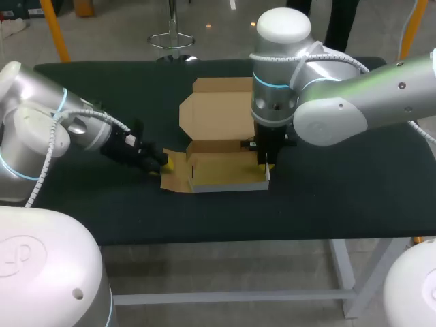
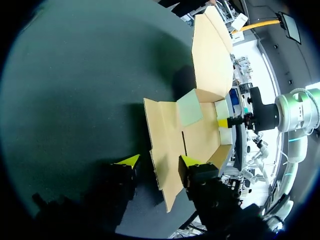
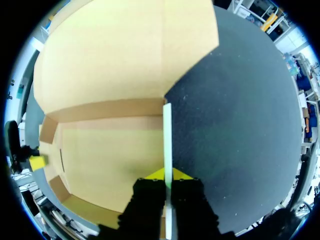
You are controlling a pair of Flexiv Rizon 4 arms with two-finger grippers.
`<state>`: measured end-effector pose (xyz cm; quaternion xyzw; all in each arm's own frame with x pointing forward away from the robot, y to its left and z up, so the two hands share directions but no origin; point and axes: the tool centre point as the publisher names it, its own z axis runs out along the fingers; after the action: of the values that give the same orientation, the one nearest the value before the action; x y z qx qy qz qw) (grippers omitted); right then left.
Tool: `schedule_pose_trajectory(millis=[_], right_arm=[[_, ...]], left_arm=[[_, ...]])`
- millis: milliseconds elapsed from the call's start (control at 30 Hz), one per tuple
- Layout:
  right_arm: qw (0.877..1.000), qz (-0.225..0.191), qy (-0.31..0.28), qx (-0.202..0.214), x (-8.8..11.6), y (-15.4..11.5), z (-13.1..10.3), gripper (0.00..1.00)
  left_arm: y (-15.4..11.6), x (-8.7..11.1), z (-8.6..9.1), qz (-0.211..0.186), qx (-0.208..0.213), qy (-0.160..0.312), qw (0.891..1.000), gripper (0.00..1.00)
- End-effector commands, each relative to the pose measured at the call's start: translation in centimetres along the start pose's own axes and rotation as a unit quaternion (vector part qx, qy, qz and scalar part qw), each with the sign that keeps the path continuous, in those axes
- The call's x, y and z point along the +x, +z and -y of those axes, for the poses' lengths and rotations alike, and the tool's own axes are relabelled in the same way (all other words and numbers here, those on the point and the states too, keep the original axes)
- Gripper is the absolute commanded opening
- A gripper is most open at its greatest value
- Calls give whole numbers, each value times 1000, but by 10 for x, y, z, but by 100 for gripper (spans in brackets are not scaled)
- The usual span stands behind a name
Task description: Assemble the packaging by folding the flat box into shape, placing the metal phone stand inside, and closing the box properly
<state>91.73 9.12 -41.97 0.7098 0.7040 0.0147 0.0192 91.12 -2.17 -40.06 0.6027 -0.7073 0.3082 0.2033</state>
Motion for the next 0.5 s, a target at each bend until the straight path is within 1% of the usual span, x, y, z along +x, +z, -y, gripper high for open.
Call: schedule_pose_trajectory(millis=[33,67,133,267,467,500], right_arm=[[1000,1,0,2,1,-1,-1,0],[1000,1,0,2,1,-1,-1,0],[1000,1,0,2,1,-1,-1,0],[1000,1,0,2,1,-1,-1,0],[1000,1,0,2,1,-1,-1,0],[1000,1,0,2,1,-1,-1,0]], left_arm=[[4,3,6,10,-26,-10,1000,27],[4,5,7,11,-29,-15,999,21],[4,8,9,16,-30,-20,999,0],[4,17,10,40,-35,-31,998,0],[4,30,9,81,-25,-19,996,0],[3,32,9,93,-22,-21,995,0]])
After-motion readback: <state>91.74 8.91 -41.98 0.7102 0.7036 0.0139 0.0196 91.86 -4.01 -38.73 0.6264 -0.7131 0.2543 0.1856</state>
